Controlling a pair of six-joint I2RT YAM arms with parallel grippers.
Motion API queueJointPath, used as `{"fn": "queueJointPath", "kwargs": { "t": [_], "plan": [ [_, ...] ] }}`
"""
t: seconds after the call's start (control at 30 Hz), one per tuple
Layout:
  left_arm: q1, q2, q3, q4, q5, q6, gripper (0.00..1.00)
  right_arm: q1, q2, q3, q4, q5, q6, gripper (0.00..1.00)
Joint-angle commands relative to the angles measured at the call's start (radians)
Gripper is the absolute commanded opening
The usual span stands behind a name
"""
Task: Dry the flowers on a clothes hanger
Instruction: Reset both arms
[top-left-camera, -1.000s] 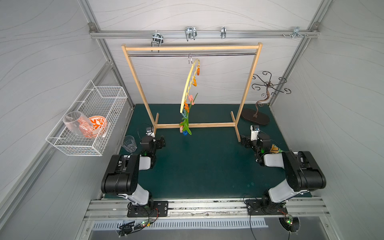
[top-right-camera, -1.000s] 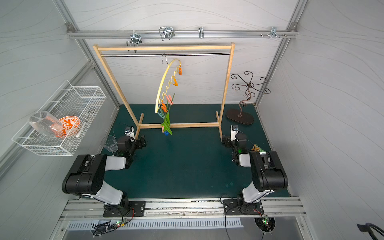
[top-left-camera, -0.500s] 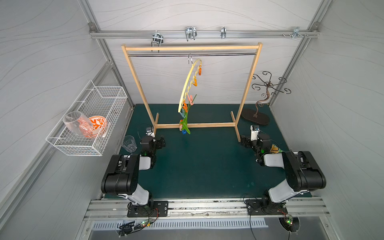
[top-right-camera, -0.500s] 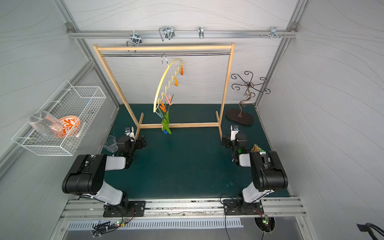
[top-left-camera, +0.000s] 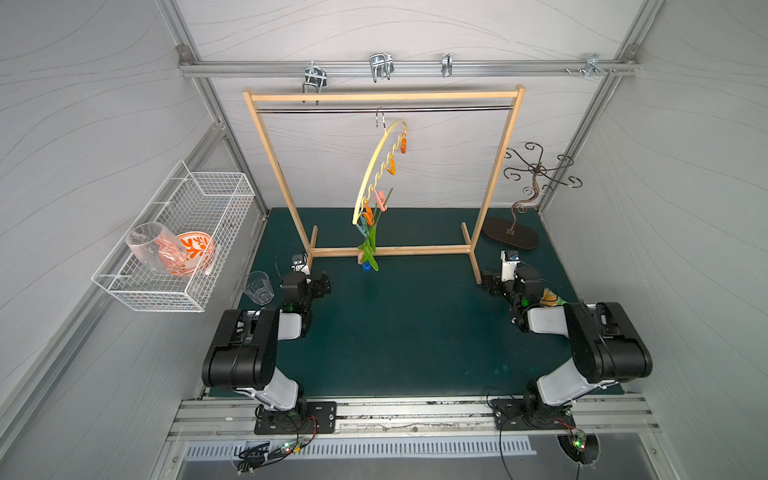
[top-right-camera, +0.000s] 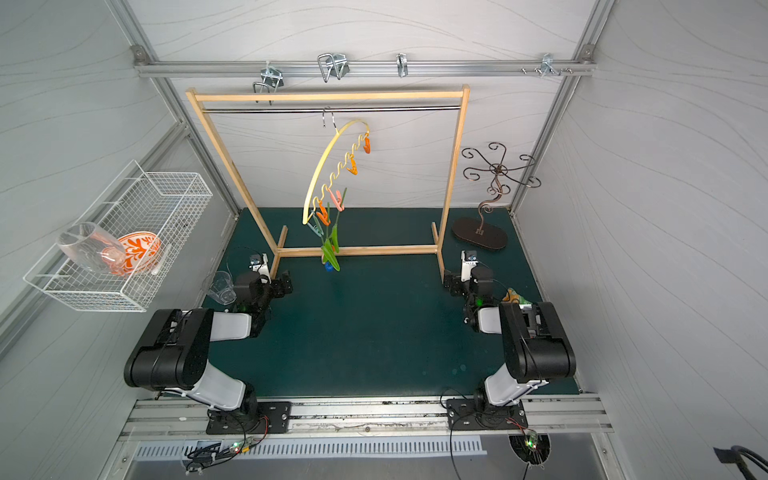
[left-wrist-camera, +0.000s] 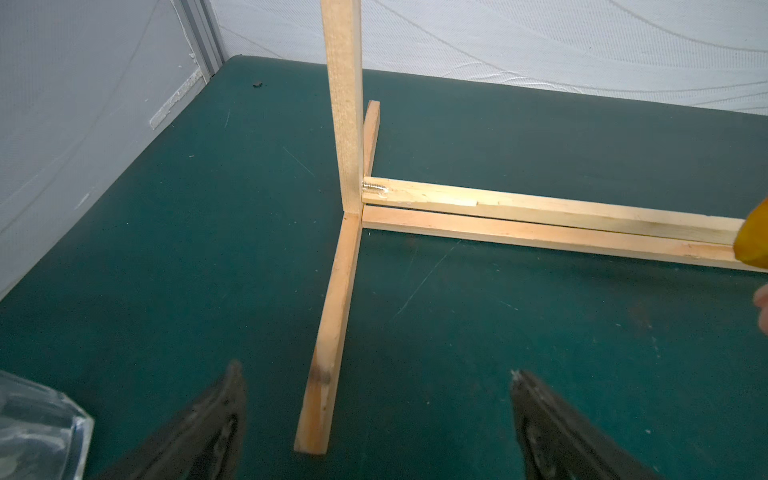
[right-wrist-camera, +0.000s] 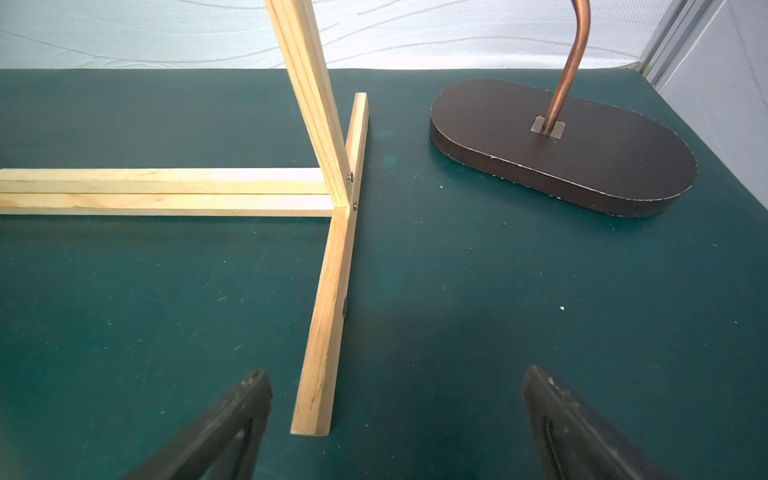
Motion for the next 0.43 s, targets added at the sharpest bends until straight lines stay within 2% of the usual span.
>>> {"fn": "queueJointPath", "kwargs": {
  "t": [0.0, 0.4],
  "plan": [
    [0.003, -0.01, 0.016, 0.031, 0.014, -0.003, 1.0, -0.004, 0.0, 0.014, -0.011, -0.014, 0.005, 0.99],
    [0.003, -0.01, 0.016, 0.032, 0.013, -0.003, 1.0, -0.004, 0.0, 0.014, -0.013, -0.015, 0.004, 0.99]
  ]
}}
